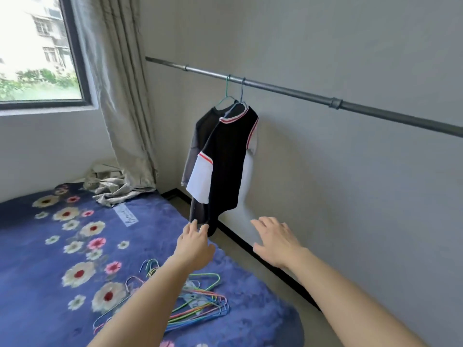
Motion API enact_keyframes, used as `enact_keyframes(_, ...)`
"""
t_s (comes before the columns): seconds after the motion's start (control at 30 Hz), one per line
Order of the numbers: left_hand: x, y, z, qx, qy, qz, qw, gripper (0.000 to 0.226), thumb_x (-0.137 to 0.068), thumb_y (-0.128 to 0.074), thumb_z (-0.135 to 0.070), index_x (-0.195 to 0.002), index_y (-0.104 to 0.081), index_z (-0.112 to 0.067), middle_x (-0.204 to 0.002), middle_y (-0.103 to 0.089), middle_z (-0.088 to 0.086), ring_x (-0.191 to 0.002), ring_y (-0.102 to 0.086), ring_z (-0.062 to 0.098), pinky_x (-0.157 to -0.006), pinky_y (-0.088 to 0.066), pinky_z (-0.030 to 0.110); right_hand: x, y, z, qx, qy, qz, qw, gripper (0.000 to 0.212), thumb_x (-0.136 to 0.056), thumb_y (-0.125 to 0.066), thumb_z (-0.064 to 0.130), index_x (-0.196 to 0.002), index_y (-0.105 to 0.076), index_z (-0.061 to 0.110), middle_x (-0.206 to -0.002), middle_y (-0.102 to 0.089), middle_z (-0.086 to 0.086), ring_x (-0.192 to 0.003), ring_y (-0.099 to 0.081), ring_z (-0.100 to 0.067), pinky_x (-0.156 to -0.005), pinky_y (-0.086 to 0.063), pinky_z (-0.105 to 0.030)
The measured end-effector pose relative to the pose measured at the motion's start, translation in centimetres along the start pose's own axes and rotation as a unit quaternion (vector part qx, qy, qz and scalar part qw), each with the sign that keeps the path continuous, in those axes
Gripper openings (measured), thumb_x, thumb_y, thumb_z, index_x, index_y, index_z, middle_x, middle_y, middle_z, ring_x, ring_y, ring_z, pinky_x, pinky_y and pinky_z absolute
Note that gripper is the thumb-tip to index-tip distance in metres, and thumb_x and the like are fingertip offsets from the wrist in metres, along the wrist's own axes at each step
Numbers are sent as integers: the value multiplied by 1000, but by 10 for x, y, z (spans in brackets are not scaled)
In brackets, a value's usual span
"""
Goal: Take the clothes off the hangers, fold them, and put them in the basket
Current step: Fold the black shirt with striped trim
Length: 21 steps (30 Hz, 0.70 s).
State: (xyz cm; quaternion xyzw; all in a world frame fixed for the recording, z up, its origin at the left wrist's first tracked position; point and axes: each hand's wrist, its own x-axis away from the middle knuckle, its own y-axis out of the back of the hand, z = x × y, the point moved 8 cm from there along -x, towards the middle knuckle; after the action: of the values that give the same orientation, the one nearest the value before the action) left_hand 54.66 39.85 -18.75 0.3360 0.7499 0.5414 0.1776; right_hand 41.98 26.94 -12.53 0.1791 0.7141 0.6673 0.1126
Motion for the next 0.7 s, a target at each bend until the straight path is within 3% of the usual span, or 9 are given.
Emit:
enact_keyframes(0.2, -97, 56, -34, -5, -10, -53, 999, 52, -94, -48, -28, -142, -35, -12, -149, -26, 13, -141, -19, 33, -106, -32, 41, -88, 50, -79, -7, -17, -38, 999, 60, -97, -44, 34, -151, -24, 18, -153, -30, -4, -141, -24, -22, -109, -27, -38)
enact_keyframes(0.53, -245, 126, -89, 36, 25, -142, 989, 60, -96, -49, -28, -151, -27, -16, -160, -12, 16, -148, -4, 31, -117, -17, 42, -247, 145, -168, 56, 41, -137, 988, 59, -94, -48, 32, -148, -28, 18, -151, -32, -8, -139, -28, -25, -108, -29, -41)
enact_keyframes(0.7, -310, 166, -110, 13, 67, -185, 980, 61, -97, -51, -27, -152, -26, -18, -162, -4, 14, -149, 2, 32, -118, -18, 47, -316, 227, -213, 130, 67, -254, 956, 48, -93, -46, 28, -138, -39, 14, -142, -40, -10, -134, -32, -26, -107, -27, -42)
